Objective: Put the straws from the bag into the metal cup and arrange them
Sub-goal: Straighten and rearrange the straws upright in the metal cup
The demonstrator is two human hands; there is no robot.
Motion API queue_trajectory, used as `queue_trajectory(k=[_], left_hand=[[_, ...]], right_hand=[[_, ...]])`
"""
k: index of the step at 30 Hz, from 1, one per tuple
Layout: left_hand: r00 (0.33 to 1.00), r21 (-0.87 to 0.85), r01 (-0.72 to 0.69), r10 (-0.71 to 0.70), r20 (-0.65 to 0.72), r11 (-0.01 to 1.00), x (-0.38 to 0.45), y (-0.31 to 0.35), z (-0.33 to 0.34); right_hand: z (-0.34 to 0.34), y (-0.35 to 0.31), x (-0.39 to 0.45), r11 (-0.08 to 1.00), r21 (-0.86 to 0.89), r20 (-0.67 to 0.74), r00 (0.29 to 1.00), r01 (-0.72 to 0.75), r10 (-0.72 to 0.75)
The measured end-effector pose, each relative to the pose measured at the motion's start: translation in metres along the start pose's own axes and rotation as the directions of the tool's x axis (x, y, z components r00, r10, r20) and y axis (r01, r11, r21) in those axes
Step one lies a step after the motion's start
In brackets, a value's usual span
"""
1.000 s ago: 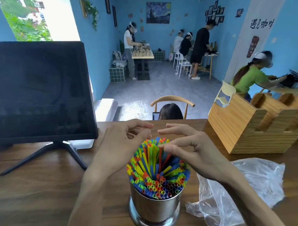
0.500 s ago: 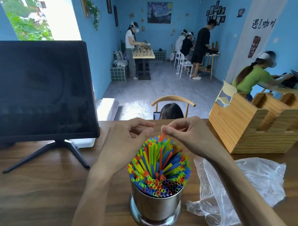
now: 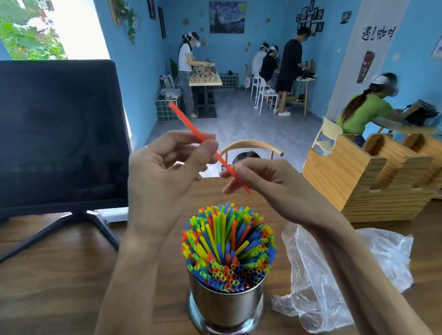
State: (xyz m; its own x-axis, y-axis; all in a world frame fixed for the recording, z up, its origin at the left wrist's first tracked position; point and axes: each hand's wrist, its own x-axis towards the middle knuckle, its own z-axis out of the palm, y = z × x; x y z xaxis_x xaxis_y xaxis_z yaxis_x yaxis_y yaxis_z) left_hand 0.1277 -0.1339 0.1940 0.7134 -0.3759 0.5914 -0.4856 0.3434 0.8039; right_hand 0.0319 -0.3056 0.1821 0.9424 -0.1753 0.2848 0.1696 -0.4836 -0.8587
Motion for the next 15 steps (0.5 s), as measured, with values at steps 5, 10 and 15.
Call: queue_trajectory(k=[5, 10, 15], left_hand=[[0.997, -0.006, 0.064, -0.064, -0.044, 0.998, -0.007, -0.007, -0.016], [0.991, 0.149, 0.123, -0.130, 0.039, 0.981, -0.019, -0.019, -0.022], [0.941, 0.421, 0.178, -0.279, 0.192, 0.890, -0.028, -0.012, -0.009]], right_hand=[[-0.023, 0.009, -0.010, 0.972, 0.235, -0.108, 0.994, 0.027, -0.002], [-0.033, 0.000, -0.007, 0.855, 0.506, -0.270, 0.962, 0.108, 0.038], [-0.016, -0.006, 0.002, 0.869, 0.420, -0.385, 0.919, 0.262, -0.091]])
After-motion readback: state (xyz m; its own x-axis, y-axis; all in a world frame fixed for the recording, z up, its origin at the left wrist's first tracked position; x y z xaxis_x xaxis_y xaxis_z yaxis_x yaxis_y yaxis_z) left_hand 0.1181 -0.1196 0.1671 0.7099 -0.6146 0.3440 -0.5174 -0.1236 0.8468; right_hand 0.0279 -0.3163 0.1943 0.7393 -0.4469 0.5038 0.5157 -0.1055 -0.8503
